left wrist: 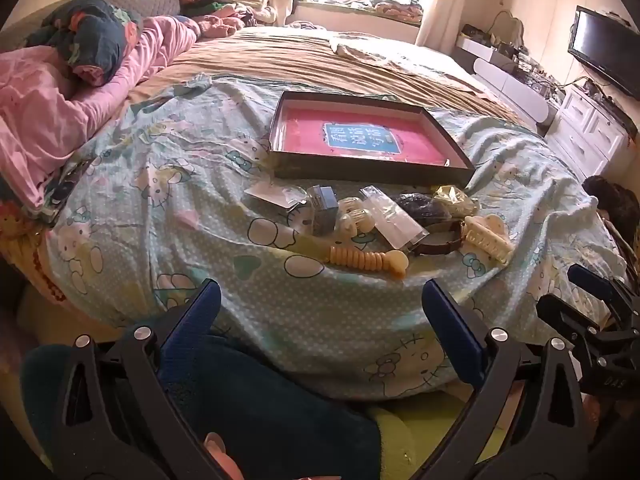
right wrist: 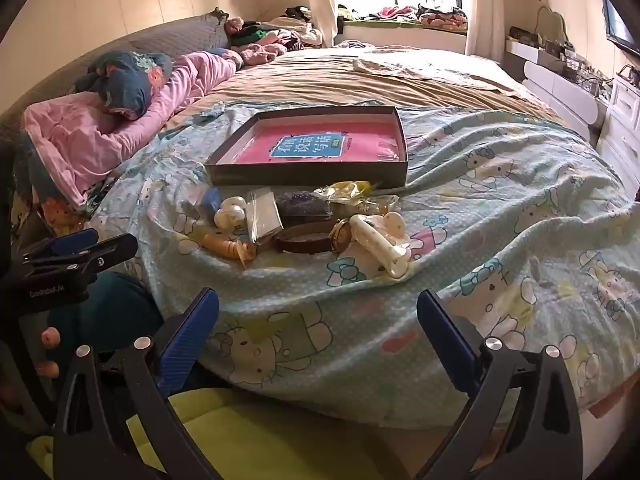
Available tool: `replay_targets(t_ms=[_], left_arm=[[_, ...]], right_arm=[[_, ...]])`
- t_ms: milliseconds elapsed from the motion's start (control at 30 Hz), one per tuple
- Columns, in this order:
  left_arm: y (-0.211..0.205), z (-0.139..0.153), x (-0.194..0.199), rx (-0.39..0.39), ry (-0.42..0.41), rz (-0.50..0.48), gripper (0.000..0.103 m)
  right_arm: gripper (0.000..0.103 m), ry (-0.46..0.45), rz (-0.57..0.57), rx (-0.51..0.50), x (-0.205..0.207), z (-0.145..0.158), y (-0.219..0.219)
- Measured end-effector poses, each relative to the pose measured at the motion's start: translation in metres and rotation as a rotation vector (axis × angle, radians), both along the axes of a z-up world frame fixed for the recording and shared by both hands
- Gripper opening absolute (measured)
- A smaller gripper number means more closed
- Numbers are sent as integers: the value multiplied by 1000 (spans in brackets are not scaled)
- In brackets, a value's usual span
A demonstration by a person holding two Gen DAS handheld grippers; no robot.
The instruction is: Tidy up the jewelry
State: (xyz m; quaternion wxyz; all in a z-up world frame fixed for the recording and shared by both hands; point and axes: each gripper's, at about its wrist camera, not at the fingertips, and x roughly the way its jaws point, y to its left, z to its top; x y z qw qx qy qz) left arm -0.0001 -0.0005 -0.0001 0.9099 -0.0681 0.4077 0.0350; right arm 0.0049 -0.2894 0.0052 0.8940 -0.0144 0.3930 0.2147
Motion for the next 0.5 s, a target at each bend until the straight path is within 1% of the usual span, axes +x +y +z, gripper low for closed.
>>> replay_targets(t_ms=[267, 300, 433, 500], left_arm=[[0, -1, 1, 0, -1, 2, 94], [0, -1, 1, -1, -1, 3, 94], [-1, -1, 1, 0, -5, 0, 94], [0, -1, 1, -3, -4, -1, 94]], right_arm=[[99, -3, 7, 18, -1, 4, -1], [99, -10, 5, 7, -5, 8, 5], [99, -9, 5, 8, -5, 9, 0], [99, -10, 8, 7, -2, 4, 0]])
